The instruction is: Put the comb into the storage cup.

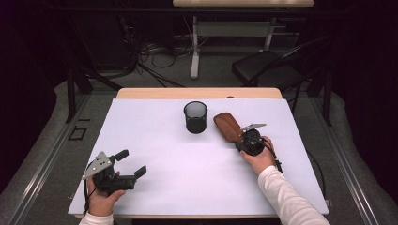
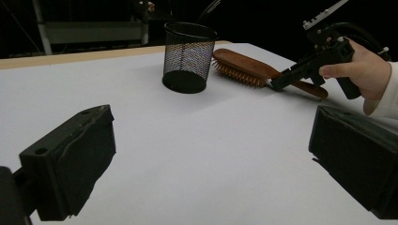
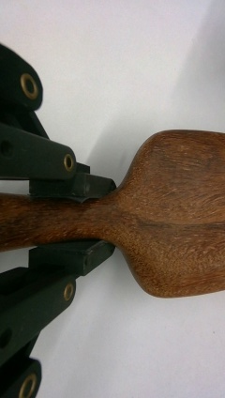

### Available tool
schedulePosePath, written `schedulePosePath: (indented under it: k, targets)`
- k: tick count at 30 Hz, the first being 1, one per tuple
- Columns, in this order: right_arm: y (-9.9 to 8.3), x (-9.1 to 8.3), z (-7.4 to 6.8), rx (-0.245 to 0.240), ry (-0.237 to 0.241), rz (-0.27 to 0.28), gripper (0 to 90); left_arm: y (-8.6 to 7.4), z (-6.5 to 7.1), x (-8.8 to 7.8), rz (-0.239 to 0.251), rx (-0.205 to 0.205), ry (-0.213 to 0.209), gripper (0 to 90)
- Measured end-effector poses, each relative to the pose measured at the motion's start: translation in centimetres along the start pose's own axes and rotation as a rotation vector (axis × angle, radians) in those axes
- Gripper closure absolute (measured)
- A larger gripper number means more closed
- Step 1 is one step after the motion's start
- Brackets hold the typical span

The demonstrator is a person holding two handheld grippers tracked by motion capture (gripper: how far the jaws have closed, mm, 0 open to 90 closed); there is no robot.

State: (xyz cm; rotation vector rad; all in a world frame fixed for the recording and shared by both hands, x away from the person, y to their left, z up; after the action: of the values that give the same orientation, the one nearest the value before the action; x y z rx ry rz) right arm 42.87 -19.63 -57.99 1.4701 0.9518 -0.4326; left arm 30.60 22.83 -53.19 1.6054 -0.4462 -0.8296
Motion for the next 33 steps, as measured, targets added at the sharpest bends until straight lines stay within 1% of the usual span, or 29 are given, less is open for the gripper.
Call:
schedulePosePath:
  k: [4, 11, 14, 19, 22, 26, 30, 33]
  targets:
    - [0.0, 0.0, 0.0, -0.001, 0.002, 0.002, 71.6, 0.0, 0.0, 0.0, 0.0, 0.0, 0.0, 0.8]
    - [0.1, -0.2, 0.1, 0.012, 0.008, 0.007, 71.5, 0.0, 0.0, 0.0, -0.001, -0.001, 0.0, 0.8]
    - [0.2, -0.3, 0.1, 0.018, 0.015, 0.02, 71.5, 0.0, 0.0, 0.0, 0.005, -0.004, 0.004, 0.8]
    - [0.6, -0.6, 0.2, 0.039, 0.031, 0.049, 71.5, 0.0, 0.0, 0.1, 0.0, -0.002, 0.001, 0.8]
    - [0.7, -0.9, 0.3, 0.048, 0.037, 0.057, 71.5, 0.0, 0.0, 0.1, 0.002, -0.001, 0.004, 0.8]
    - [0.8, -1.4, 0.4, 0.059, 0.041, 0.071, 71.5, 0.0, 0.0, 0.1, 0.0, -0.005, 0.007, 0.8]
    - [1.2, -2.1, 0.6, 0.071, 0.051, 0.096, 71.4, -0.1, 0.0, 0.1, -0.003, -0.004, 0.005, 0.8]
    - [1.4, -2.6, 0.7, 0.066, 0.054, 0.117, 71.4, -0.1, 0.0, 0.1, -0.005, -0.007, 0.005, 0.8]
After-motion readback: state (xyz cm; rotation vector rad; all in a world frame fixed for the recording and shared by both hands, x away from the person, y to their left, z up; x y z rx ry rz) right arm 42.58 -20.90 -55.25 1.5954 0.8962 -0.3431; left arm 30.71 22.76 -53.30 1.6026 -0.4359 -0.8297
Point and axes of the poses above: each handheld gripper's, and its own axes: x roughly forward along the jaws, y roughly out of its top, z roughly to its right, the point moved 4 cm from there along x, roughly forward along the jaws, and after that the axes turned 12 degrees about x, right-handed, at the moved point
